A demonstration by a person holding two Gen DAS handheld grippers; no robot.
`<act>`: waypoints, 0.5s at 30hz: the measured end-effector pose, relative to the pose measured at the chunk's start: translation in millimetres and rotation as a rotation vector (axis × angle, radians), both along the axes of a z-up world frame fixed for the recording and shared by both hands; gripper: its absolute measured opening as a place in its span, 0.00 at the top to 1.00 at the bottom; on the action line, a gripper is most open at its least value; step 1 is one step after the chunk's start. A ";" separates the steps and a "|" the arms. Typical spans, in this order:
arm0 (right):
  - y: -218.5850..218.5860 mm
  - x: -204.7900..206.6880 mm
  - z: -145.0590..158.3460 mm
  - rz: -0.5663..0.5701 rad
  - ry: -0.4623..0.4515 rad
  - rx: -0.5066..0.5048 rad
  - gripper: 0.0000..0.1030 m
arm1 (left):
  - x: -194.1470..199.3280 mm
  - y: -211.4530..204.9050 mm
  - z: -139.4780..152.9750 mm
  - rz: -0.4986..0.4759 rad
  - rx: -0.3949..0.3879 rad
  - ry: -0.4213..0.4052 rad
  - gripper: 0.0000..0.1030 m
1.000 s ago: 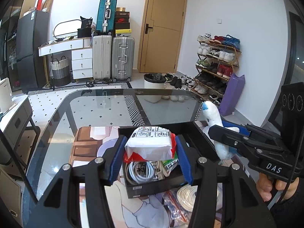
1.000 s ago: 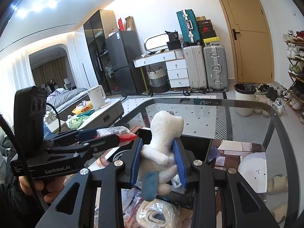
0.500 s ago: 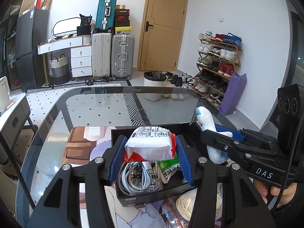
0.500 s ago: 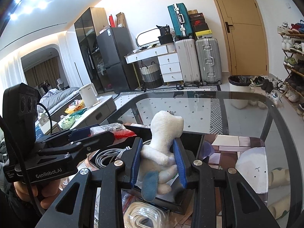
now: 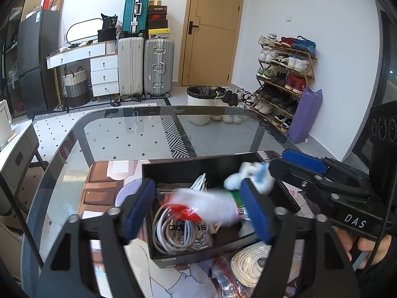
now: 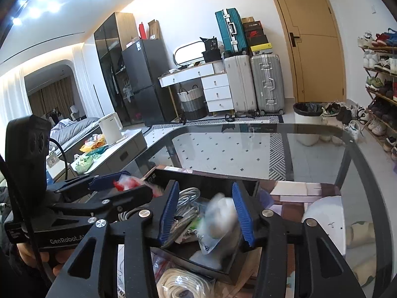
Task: Organize soft objects
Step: 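Lower the packet and plush into the black box and open both grippers, then move both tools back toward the white sachet and bagged rope coil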
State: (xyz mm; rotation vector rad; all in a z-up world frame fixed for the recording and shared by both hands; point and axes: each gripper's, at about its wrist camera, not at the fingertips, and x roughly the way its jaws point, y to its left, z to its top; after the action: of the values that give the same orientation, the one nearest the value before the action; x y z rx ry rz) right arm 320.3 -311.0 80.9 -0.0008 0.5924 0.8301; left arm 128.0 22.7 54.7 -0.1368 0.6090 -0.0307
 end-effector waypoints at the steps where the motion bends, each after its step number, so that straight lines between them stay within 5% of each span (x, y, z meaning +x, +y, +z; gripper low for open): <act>1: -2.3 -0.6 0.5 -0.004 -0.002 -0.003 0.52 | -0.9 1.4 0.6 0.002 -0.001 -0.003 0.18; 3: -6.0 -2.7 1.4 -0.006 -0.006 -0.010 0.41 | -5.8 3.2 2.9 0.010 0.005 -0.012 0.14; 5: -10.7 -6.3 2.1 -0.007 -0.012 -0.021 0.17 | -10.0 3.4 5.1 0.020 0.020 -0.018 0.09; 7: -14.9 -10.7 1.3 -0.003 -0.016 -0.034 0.08 | -15.1 3.7 6.5 0.031 0.036 -0.027 0.02; 15: -18.0 -32.9 -11.0 0.004 -0.006 -0.112 0.01 | -33.1 3.8 3.6 0.040 0.055 -0.019 0.00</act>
State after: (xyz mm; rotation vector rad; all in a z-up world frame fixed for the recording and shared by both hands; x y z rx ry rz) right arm 287.5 -329.0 69.9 -0.1071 0.6328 0.7999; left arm 95.0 26.4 58.3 -0.0957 0.5874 0.0232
